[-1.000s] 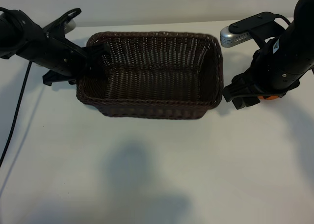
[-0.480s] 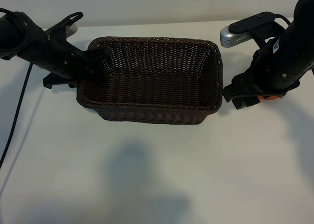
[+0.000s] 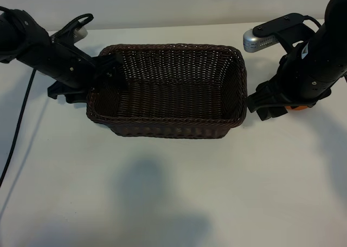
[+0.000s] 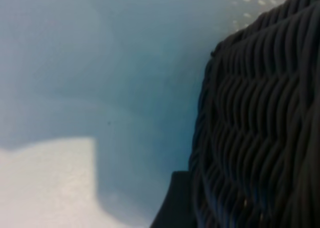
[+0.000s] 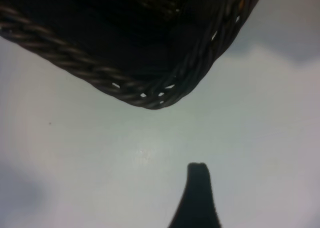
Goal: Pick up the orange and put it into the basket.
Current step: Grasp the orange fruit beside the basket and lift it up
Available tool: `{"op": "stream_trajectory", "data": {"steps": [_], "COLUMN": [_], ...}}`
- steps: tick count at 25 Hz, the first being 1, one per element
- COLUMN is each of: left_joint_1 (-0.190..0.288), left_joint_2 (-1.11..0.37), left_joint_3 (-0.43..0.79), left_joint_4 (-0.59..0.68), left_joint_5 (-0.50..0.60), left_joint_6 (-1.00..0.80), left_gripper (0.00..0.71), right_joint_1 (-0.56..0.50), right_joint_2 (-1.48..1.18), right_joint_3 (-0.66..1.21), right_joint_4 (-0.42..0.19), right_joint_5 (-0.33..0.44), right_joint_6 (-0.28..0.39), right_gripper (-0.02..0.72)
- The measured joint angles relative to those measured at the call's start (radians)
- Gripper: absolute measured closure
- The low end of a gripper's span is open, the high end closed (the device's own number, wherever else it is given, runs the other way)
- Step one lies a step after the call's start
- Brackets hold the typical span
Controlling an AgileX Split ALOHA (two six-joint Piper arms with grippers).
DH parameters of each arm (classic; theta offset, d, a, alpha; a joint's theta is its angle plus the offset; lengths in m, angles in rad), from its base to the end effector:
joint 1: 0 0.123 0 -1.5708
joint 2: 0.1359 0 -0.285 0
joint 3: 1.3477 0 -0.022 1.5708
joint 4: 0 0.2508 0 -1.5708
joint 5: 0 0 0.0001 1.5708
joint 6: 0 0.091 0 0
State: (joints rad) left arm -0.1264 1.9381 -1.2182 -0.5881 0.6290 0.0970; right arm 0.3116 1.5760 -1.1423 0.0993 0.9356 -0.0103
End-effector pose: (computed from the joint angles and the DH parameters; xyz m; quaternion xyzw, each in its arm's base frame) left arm 0.3788 -0.0781 0.1627 -0.0986 0.9627 -0.2067 0.1443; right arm 0.2923 0.1018 0.2538 -0.1353 0.9794 0.0648 0.1355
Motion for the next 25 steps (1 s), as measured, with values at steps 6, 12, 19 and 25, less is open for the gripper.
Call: {"op": "stream_trajectory", "data": {"steps": [6,12,19,25], "left_joint_1": [0.003,0.004,0.009,0.129], "left_joint_2": [-0.095,-0.160,-0.184,-0.257], "left_joint_3": [0.000,-0.055,-0.213,-0.222], "left_joint_4": [0.073,0.190,0.499,0.550], "left_joint_5": [0.021,0.115,0.352,0.402], "left_joint_6": [-0.002,-0.037,-0.123,-0.104], "left_gripper": [0.040,0.050,0.068,0.078], "right_joint_1": [0.000,0.000,0.000,0.000], "right_joint_2": [0.000,0.000,0.000,0.000], "right_joint_3": [0.000,0.000,0.000,0.000], "right_joint_4": [0.000,0.000,0.000,-0.001], "right_joint_5": [0.000,0.002,0.005,0.017], "right_joint_6": [0.000,0.001,0.001,0.000], "right_gripper": [0.143,0.143,0.143,0.143]}}
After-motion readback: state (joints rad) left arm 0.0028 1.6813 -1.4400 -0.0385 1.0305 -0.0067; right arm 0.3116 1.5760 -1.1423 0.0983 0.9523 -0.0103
